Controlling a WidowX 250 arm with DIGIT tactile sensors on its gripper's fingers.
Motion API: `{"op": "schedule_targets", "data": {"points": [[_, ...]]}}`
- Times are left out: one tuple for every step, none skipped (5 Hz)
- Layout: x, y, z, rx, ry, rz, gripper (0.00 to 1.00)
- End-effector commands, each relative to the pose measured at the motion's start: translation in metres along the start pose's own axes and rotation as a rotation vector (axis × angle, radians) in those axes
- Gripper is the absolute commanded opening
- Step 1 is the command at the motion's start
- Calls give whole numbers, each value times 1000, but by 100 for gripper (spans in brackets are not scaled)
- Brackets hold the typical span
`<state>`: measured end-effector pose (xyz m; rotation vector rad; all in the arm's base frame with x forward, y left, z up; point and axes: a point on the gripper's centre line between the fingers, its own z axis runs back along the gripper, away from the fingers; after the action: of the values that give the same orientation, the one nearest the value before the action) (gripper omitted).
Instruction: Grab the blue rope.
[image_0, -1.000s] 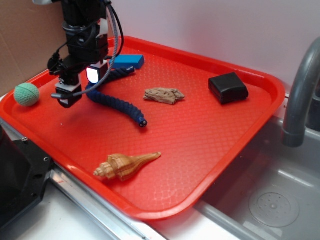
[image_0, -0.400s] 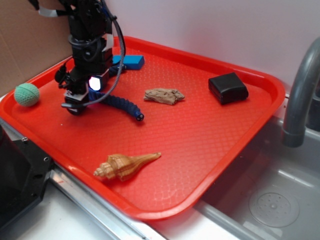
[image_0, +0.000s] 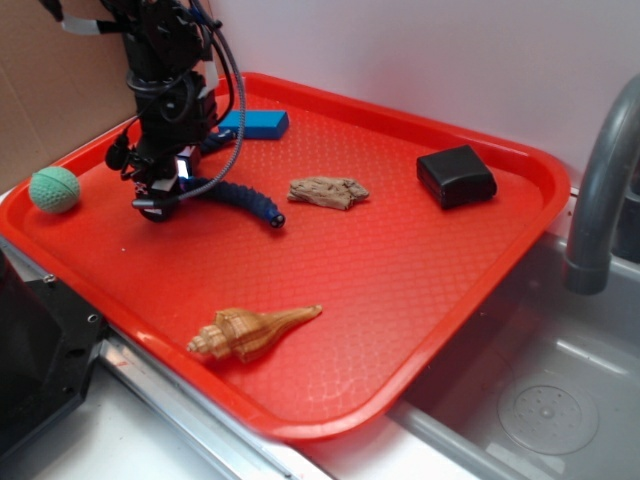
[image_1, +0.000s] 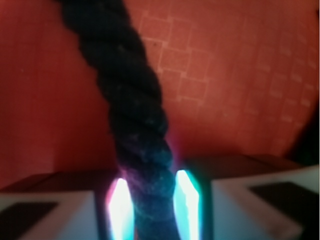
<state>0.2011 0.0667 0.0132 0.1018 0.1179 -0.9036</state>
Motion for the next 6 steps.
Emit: {"op": "schedule_targets", "data": {"points": [[46, -21, 108, -34, -124, 397, 0], [64, -51, 167, -108, -187, 579, 0], [56, -85, 220, -90, -290, 619, 0], [37, -85, 267, -72, -311, 695, 0], [20, -71, 314, -40, -310, 808, 0], [3, -53, 312, -91, -341, 916, 0]]}}
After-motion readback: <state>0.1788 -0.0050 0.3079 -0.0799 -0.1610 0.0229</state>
